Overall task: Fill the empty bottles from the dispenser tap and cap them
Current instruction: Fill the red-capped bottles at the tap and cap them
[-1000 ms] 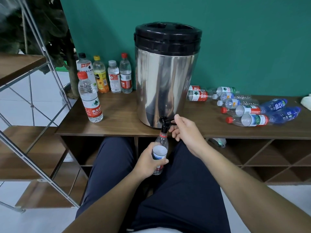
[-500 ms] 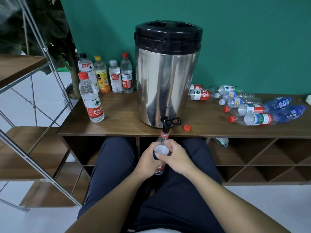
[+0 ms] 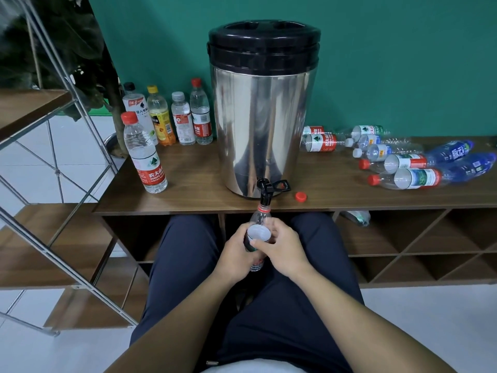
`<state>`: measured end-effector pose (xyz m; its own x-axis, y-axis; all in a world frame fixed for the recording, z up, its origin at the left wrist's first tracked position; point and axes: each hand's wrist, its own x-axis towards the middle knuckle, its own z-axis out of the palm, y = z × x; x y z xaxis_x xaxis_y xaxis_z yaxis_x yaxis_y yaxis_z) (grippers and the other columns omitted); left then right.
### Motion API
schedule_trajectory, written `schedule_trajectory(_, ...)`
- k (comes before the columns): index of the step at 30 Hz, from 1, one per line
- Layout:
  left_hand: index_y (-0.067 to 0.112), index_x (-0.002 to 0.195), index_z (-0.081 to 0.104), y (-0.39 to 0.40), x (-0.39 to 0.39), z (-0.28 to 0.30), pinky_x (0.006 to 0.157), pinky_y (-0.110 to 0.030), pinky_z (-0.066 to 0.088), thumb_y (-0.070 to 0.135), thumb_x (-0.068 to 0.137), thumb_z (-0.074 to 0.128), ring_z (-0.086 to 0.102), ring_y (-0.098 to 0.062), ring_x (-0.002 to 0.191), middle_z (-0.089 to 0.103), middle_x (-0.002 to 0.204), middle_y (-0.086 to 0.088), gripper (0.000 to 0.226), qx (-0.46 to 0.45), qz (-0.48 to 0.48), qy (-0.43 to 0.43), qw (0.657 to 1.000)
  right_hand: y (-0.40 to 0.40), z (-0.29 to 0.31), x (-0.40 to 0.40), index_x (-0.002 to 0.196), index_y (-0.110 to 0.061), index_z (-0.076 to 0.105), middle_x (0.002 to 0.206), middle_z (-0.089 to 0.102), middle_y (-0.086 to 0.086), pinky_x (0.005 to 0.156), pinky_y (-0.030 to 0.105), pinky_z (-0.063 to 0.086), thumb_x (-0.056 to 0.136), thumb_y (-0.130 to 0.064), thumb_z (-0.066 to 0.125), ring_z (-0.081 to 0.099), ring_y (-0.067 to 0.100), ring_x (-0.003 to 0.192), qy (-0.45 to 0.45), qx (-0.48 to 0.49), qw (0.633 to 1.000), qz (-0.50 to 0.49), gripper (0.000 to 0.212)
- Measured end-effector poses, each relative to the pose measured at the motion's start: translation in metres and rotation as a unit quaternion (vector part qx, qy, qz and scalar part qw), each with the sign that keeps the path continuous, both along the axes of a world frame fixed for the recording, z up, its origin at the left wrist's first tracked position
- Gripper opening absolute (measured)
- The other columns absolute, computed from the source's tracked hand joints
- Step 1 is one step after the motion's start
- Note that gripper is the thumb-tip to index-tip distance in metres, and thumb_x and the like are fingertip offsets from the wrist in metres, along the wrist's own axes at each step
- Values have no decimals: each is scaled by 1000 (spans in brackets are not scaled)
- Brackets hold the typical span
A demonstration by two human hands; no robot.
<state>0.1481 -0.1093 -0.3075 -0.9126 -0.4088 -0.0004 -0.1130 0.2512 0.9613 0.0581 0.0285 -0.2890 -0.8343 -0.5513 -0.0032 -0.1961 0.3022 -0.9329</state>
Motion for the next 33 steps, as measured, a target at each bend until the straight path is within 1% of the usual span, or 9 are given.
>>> schedule_trajectory(3, 35, 136, 66, 2, 1, 1, 99, -28, 59, 1, 84, 81, 74, -8, 113, 78, 121, 14, 64, -6, 3, 4, 1000, 0, -2, 0, 129, -36, 71, 118, 81, -12, 105, 42, 62, 74, -42, 94, 76, 7, 114, 1, -10, 1000, -2, 60)
schedule_trajectory(5, 33, 136, 67, 2, 1, 2, 98, -23, 57, -1, 85, 80, 73, -7, 115, 77, 122, 14, 63, -8, 1, 10, 1000, 1, -2, 0, 131, -36, 71, 119, 81, -13, 106, 42, 62, 78, -37, 95, 76, 7, 116, 4, -11, 1000, 1, 58)
schedule_trajectory(7, 31, 137, 67, 3, 1, 2, 96, -18, 55, -2, 86, 81, 73, -7, 115, 77, 123, 14, 62, -7, 2, 14, 1000, 3, 0, 0, 129, -36, 71, 120, 81, -13, 106, 44, 61, 84, -30, 93, 76, 8, 116, 2, -16, 1000, 12, 51)
schedule_trajectory(11, 28, 140, 66, 3, 2, 2, 97, -16, 54, -4, 87, 81, 73, -6, 115, 77, 123, 12, 63, -7, 3, 19, 1000, 5, 1, 2, 127, -38, 71, 121, 81, -10, 107, 50, 61, 88, -24, 89, 77, 13, 116, -3, -27, 999, 26, 45)
schedule_trajectory(14, 26, 143, 65, 3, 3, 3, 97, -14, 52, -4, 88, 81, 73, -4, 115, 78, 124, 12, 64, -9, 3, 22, 1000, 5, 1, 3, 128, -40, 70, 121, 81, -11, 107, 50, 61, 89, -22, 87, 76, 12, 117, -1, -32, 999, 25, 46)
schedule_trajectory(22, 28, 142, 66, 2, 1, 0, 100, -16, 52, -4, 88, 81, 73, -6, 117, 78, 124, 12, 64, -20, 4, 23, 1000, 3, -6, -2, 139, -36, 68, 129, 79, -14, 111, 47, 59, 89, -9, 83, 75, 8, 122, 3, -19, 999, 29, 58)
schedule_trajectory(26, 30, 142, 66, 3, 1, -1, 101, -17, 53, -2, 89, 81, 72, -7, 119, 77, 126, 13, 64, -22, 3, 26, 999, 3, -10, -3, 144, -34, 65, 132, 77, -15, 113, 46, 59, 88, -14, 83, 73, 7, 125, 1, -12, 1000, 29, 63)
schedule_trajectory(33, 31, 142, 66, 2, 1, -2, 104, -23, 55, -2, 89, 81, 73, -8, 119, 78, 126, 13, 64, -16, 1, 27, 1000, 3, -9, -2, 142, -35, 66, 131, 78, -17, 114, 45, 58, 90, -7, 83, 73, 6, 124, 0, -19, 999, 28, 62)
